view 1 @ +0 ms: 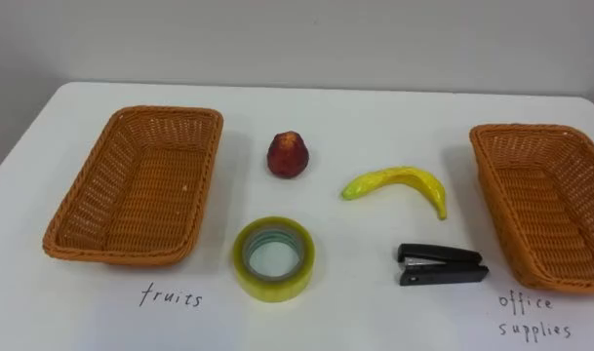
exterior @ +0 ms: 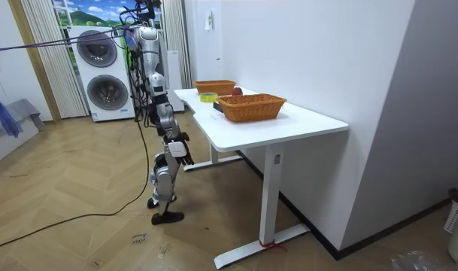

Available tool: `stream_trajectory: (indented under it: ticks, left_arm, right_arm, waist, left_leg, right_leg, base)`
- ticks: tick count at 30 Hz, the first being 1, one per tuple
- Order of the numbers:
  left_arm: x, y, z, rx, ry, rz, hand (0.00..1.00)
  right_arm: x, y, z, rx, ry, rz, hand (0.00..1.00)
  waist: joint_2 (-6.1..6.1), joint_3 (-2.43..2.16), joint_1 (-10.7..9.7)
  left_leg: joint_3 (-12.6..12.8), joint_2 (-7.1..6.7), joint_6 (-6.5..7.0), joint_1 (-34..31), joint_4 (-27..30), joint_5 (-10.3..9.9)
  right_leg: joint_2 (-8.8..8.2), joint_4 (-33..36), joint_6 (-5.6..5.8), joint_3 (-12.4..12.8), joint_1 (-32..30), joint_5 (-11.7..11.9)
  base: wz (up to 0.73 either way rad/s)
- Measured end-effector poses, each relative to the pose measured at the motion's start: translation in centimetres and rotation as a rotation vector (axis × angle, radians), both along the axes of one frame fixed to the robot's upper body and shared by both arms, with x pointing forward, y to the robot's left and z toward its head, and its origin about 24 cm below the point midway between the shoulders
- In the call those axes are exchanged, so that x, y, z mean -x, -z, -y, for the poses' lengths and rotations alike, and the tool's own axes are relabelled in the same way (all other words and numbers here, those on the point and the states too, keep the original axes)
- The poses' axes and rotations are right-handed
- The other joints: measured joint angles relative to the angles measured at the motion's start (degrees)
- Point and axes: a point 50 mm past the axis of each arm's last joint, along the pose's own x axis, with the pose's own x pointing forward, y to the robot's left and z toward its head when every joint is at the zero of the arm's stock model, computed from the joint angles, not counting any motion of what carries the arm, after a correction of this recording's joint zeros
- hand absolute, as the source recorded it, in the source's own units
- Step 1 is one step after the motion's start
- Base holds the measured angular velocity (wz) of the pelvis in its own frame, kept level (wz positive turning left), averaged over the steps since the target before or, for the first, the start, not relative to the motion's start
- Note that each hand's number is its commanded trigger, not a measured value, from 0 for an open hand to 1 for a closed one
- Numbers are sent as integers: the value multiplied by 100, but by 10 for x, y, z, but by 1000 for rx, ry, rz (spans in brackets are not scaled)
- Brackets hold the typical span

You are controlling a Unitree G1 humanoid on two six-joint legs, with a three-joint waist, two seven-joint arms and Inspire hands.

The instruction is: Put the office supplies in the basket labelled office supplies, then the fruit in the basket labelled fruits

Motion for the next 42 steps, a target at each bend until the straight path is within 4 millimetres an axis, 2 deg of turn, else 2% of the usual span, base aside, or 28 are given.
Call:
stream_trajectory:
  ticks: [3, 9, 18, 21, 24, 30, 33, 36, 39, 42]
  left_arm:
    - [0, 0, -1, -14, -1, -5, 0]
    - [0, -1, -4, -52, -5, -17, 0]
    - [1, 0, -1, -29, -18, -15, 0]
    - [4, 0, -1, -24, -21, -28, 0]
    - [13, 0, -1, -21, -33, -56, 0]
    - [33, -2, -6, -30, -99, -97, 0]
    - [34, -4, -14, -51, -146, -91, 0]
    - [34, -6, -23, -76, -151, -87, 0]
    - [30, -8, -30, -95, -151, -69, 0]
    - [33, -10, -35, -106, -156, -79, 0]
  right_arm:
    - [3, 0, -1, -4, 7, -7, 0]
    - [3, 1, -4, -5, 8, -12, 0]
    - [4, 1, -2, 26, 48, -30, 0]
    - [11, 1, 3, 59, 126, -61, 0]
    - [27, 1, 7, 82, 262, -115, 0]
    - [53, -2, 15, 115, 513, -195, 0]
    - [60, -3, 21, 148, 685, -219, 0]
    - [59, -5, 30, 183, 772, -220, 0]
    - [52, -9, 47, 250, 850, -215, 0]
    - [36, -16, 66, 327, 926, -182, 0]
  waist:
    - [-39, -11, -3]
    - [-110, 3, -3]
    - [-26, -7, -11]
    - [-7, 6, -23]
    - [8, 3, -48]
    - [-20, 2, -316]
    - [-96, -1, -421]
    - [-160, 1, -479]
    - [-173, 0, -510]
    - [-174, -1, -580]
  left_leg:
    - [-1, 1, 0, -13, 0, 0]
    - [3, 4, 0, -34, 3, 0]
    - [3, 23, 1, -40, -62, -1]
    - [2, 25, 2, 1, -93, -1]
    - [0, 26, 8, 57, -140, -7]
    - [4, 20, 8, 43, -131, -7]
    - [11, 16, 9, 50, -81, -6]
    - [39, 18, 9, 71, -77, -6]
    - [102, 18, 11, 109, -90, -7]
    - [157, 24, 12, 147, -134, -7]
  right_leg:
    - [1, 0, 0, -4, -9, 0]
    - [3, 15, 1, -8, -21, 6]
    - [17, 98, -1, -18, -61, 26]
    - [22, 101, -1, -11, -40, 42]
    - [23, 100, -1, -14, 7, 42]
    - [21, 90, 0, -17, 3, 40]
    - [14, 85, 2, 0, -17, 36]
    - [13, 92, 4, 11, -15, 35]
    - [16, 100, 5, 77, -11, 35]
    - [29, 109, 6, 127, -14, 36]
  base:
    - [0]
    - [0]
    - [0]
    - [0]
    - [0]
    - [0]
    - [0]
    - [-5]
    - [-12]
    - [-10]
